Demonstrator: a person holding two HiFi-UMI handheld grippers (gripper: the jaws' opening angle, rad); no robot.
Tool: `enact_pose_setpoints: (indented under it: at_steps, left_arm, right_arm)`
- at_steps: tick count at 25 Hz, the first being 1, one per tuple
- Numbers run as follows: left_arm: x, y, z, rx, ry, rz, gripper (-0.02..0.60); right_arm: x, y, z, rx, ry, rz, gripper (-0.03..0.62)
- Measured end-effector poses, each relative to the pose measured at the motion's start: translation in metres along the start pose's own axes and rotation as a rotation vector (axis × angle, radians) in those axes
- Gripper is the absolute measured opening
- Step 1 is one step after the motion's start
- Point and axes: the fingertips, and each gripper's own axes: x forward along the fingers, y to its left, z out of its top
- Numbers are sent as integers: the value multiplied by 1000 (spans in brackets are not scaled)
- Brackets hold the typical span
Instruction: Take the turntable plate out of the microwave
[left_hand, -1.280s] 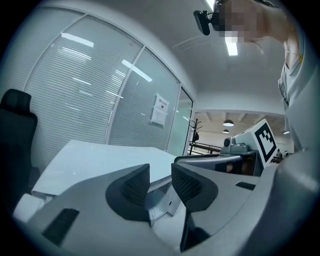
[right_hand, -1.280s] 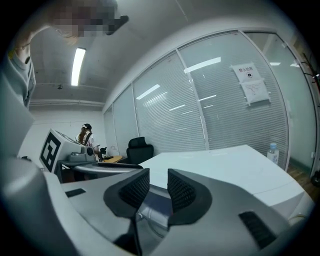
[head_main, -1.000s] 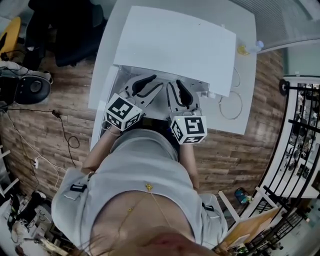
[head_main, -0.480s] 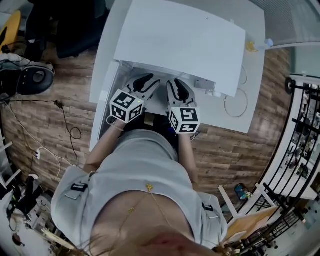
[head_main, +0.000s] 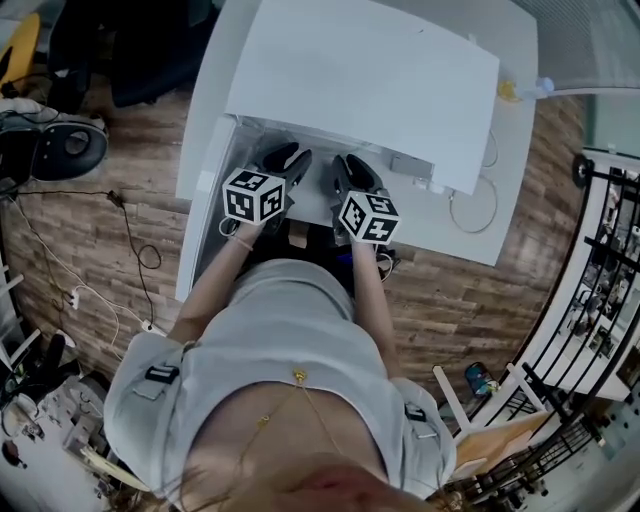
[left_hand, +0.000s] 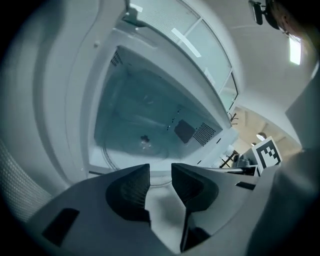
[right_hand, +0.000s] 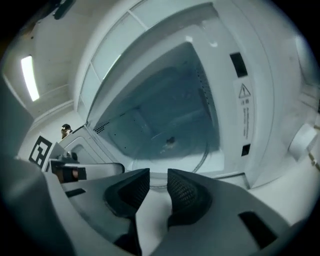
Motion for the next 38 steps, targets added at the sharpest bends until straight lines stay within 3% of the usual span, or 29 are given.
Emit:
enact_pose_setpoints:
  at_steps: [4,7,11,14,18,21,25,29,38]
  left_arm:
    - [3,16,-12,-86,-1,58,138]
    - [5,31,-21,-218,-15,96,154]
    - [15,38,-29,-314,-15,101,183]
    - [22,42,-29,-419,-44,96,225]
    - [29,52,-27,-537,-94,107,235]
    - [35,59,-27,-638,-145,98,235]
    - [42,59,-28,-651,-155,93,224]
    - [45,56,-28,-632,-160,98,144]
    - [35,44,-46,-641,-151,71,133]
  right_arm:
    - [8,-12,-11,163,19,12,132]
    - [12,-22,-17,285,28,14,152]
    - [22,-34,-24,485,31,45,184]
    - [29,-35,-25,535,40,68,193]
    - [37,-38,-23,651,21,93,199]
    - [41,-42,-21,670,20,91,196]
    - [43,-45,-24,673,29,84,143]
    - [43,-44,-23,671,10,110,107]
    - [26,-42,-36,695,10,128,83]
